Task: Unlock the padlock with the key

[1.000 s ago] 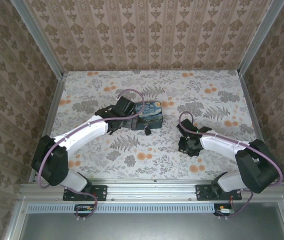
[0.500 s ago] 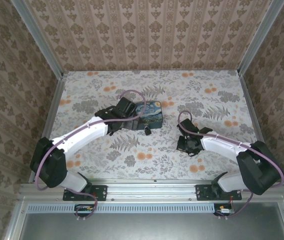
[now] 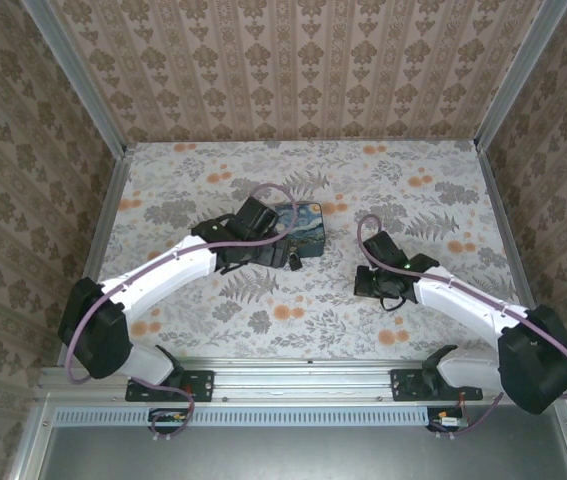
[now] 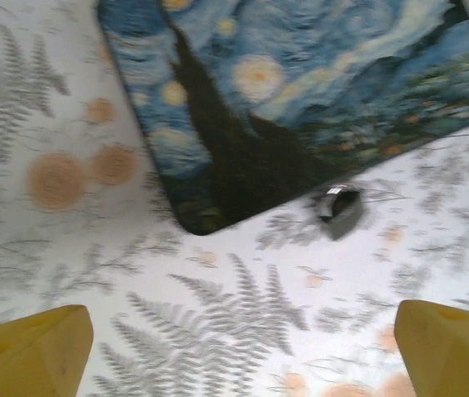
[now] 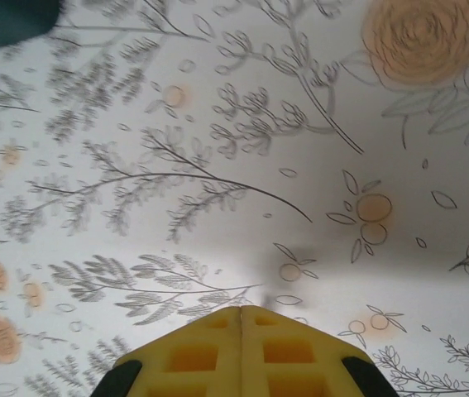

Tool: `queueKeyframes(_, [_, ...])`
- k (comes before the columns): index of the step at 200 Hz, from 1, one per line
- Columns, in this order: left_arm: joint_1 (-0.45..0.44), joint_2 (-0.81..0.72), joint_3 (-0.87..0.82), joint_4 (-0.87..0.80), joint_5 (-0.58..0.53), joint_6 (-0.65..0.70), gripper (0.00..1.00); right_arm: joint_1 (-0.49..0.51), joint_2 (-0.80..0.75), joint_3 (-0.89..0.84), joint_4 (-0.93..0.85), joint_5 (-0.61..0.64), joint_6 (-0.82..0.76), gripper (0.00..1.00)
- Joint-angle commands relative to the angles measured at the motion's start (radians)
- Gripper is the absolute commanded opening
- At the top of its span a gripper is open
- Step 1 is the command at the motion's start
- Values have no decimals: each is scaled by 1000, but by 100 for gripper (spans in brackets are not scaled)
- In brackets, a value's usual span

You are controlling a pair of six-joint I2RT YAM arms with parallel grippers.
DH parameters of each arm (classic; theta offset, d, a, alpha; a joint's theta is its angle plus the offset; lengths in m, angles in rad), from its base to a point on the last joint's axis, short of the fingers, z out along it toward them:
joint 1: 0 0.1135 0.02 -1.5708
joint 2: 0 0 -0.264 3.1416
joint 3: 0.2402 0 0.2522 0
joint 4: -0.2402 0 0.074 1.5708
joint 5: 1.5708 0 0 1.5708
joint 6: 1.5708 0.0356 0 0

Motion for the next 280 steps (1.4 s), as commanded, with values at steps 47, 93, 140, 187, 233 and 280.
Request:
queueKeyframes(47, [-13,-37,-196,490,529,-440,85,-7,-34,144,5,-185,-54,5])
queueKeyframes(93, [-6,19,-317,809,519,-1036,89,-7,-13,172,113,-281,17,4])
queueKeyframes(140, [-27,73,-292,836,524,-1303,91,14,-11,113,322,-335,122,0])
queueKeyframes(187, [-22,63,-270,825,500,-1427,91,58,37,121,479,-321,174,0])
queueKeyframes(233, [-15,56,-286,894,498,-1478,86,97,110,161,523,-297,167,0])
queueKeyframes(280, [14,18,-307,893,495,-1423,72,110,108,142,524,-295,167,0])
